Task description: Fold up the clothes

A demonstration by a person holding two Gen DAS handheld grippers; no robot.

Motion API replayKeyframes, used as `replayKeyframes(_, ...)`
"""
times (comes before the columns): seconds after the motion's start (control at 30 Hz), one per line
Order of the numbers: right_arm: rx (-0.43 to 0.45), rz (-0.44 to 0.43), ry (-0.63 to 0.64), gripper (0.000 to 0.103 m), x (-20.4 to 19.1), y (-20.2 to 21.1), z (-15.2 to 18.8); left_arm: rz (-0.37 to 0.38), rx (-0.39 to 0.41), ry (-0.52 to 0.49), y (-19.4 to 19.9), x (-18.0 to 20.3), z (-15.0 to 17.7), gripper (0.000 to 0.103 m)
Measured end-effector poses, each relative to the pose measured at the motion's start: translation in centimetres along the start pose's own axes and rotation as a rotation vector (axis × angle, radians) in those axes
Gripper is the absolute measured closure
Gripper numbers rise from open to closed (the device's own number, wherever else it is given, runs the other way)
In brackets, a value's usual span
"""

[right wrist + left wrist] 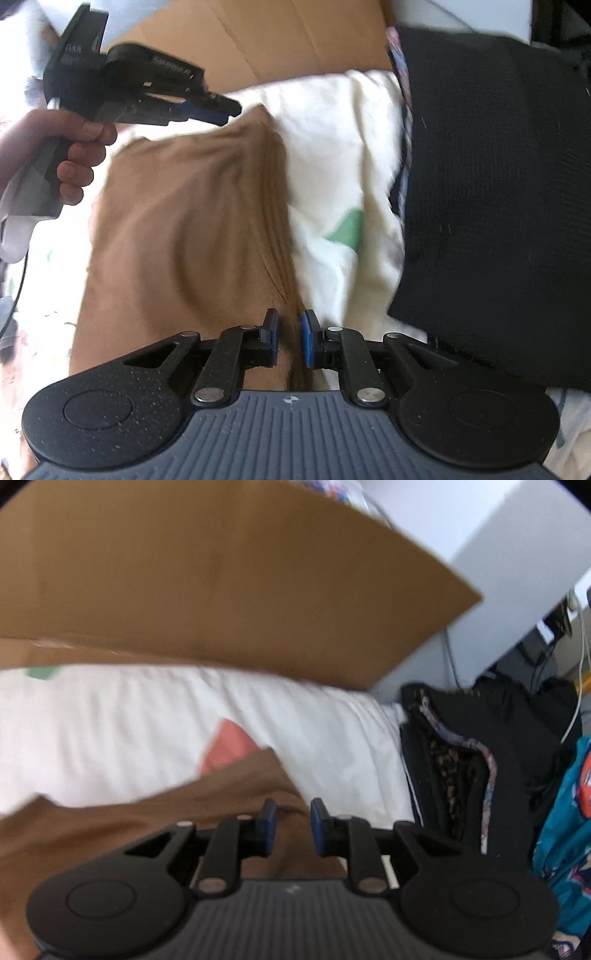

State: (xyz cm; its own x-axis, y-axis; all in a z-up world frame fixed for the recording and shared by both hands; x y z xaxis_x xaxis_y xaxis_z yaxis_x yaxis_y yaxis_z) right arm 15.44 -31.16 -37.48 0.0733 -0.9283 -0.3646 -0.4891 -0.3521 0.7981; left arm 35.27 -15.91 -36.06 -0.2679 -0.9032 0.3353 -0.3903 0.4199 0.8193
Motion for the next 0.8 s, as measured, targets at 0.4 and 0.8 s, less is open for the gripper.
replayKeyframes(0.4, 0.076, -0.08, 0.191, 0.089, -4.7, -2.1, -4.7, -0.134, 0.017, -0.031, 6.6, -8.6, 1.0, 0.083)
replayKeyframes(0.8, 0.015, -0.066, 0.338, 0.088, -6.3, -8.1, -6.5, -0.196, 0.002, 0.009, 5.1, -15.2, 4.0, 0.083)
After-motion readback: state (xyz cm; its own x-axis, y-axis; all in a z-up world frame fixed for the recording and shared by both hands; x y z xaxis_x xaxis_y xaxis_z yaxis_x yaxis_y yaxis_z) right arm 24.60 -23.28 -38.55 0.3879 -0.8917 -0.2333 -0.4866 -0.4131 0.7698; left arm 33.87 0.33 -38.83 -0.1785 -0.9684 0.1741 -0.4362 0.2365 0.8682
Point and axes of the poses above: each gripper's, at about its wrist camera, not at the fingertips, and y roughly against the way its jaws point, x to its right, z to its underside, the point moved 7 cm from there along -y, roughly the way its jaws point, and after that the axes turned 5 degrees about -z, right-handed, at the moved point
